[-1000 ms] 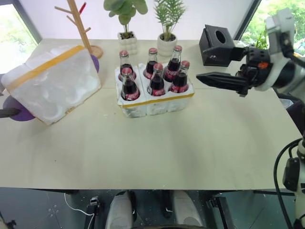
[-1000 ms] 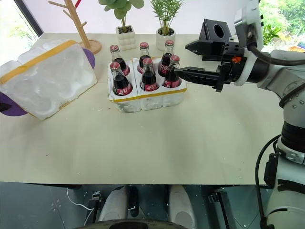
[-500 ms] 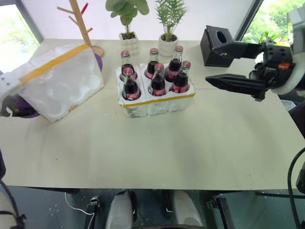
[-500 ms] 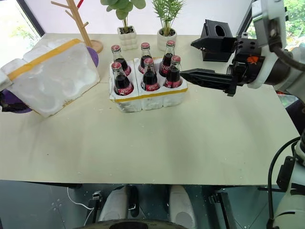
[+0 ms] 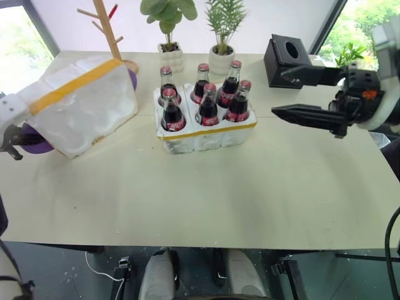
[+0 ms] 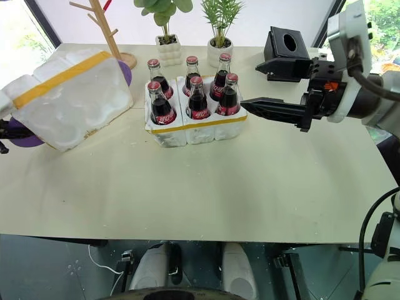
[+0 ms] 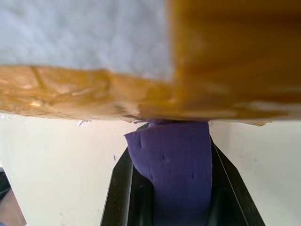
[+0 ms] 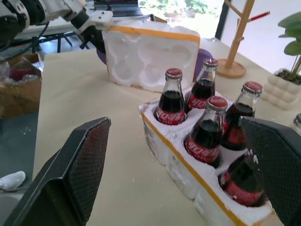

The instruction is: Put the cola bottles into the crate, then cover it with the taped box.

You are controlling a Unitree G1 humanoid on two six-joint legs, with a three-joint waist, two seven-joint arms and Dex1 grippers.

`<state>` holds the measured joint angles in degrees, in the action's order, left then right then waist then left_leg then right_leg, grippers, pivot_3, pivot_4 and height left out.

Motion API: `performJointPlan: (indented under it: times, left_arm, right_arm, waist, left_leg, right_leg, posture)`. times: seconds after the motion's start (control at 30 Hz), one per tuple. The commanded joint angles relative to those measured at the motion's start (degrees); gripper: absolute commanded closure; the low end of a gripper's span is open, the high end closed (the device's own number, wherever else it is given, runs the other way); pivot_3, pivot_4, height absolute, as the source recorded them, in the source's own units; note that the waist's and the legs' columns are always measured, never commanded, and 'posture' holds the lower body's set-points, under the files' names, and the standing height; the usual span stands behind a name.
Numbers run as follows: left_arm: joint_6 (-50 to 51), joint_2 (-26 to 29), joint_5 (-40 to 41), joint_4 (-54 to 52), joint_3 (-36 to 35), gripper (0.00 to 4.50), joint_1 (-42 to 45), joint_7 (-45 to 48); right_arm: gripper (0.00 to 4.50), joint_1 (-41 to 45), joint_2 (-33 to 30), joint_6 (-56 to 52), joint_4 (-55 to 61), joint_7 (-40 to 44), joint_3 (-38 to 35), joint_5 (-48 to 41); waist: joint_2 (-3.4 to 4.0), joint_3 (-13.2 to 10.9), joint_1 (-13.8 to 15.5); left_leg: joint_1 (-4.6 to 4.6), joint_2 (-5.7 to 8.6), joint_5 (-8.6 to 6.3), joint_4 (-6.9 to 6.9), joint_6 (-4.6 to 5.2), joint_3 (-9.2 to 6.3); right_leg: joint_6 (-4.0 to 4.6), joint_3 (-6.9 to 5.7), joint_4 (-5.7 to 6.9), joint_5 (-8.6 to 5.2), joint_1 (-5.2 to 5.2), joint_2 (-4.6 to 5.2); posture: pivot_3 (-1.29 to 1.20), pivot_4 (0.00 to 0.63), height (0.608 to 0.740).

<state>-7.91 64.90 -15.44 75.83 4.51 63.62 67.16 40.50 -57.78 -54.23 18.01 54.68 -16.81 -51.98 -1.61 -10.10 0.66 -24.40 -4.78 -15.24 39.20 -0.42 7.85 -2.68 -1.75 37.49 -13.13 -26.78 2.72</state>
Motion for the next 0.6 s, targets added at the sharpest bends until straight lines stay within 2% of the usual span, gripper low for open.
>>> performJointPlan:
  times: [0.03, 0.13, 0.33, 0.47, 0.6]
  left_arm:
    - [-5.1, 0.8, 3.3, -4.3, -3.5, 4.06, 4.1, -3.1]
    - [-7.9, -0.5, 5.0, -8.0, -4.6, 4.06, 6.4, -3.7]
    - [-9.4, -7.3, 5.5, -24.0, -4.3, 4.06, 11.5, -10.7]
    - [-8.0, -12.0, 0.2, -35.3, -1.4, 4.06, 11.5, -19.5]
    - [-7.1, -15.3, -10.5, -51.6, 4.7, 4.06, 5.2, -26.1]
  right_arm:
    - [0.0, -1.3, -2.4, 1.7, -0.2, 0.7, -1.8, 1.4]
    - [0.0, -3.5, -3.8, 1.8, -0.4, 1.7, -3.4, 1.3]
    - [0.0, -6.3, -3.7, 1.3, 0.2, 0.3, -5.8, -0.2]
    - [0.0, -7.2, -2.6, 1.0, 1.3, -1.4, -6.5, -1.4]
    - [0.0, -7.9, -1.3, 0.8, 1.6, -4.2, -7.6, -2.6]
  waist:
    - [-0.04, 0.0, 0.1]
    - [-0.08, 0.0, 0.1]
    - [-0.09, 0.0, 0.1]
    - [-0.08, 0.0, -0.2]
    - [-0.02, 0.0, -0.4]
  left_leg:
    - [-0.01, 0.0, 0.0, 0.01, 0.0, 0.0]
    - [-0.06, 0.03, 0.0, 0.01, 0.0, -0.05]
    - [-0.02, 0.05, 0.0, 0.05, 0.0, -0.07]
    - [0.0, 0.05, 0.0, 0.05, 0.0, -0.08]
    - [0.08, 0.04, 0.01, 0.03, 0.0, -0.09]
  right_leg:
    - [0.0, 0.0, 0.0, 0.0, 0.0, 0.0]
    - [-0.01, -0.02, -0.02, 0.0, 0.0, 0.02]
    - [-0.05, 0.0, -0.03, 0.03, 0.08, 0.0]
    - [-0.16, 0.04, -0.02, 0.09, 0.09, -0.05]
    - [-0.16, 0.09, 0.06, 0.09, 0.1, -0.11]
  posture:
    - [0.0, 0.15, 0.74]
    - [0.0, 0.15, 0.74]
    - [0.0, 0.15, 0.74]
    - [0.0, 0.15, 0.74]
    - [0.0, 0.15, 0.74]
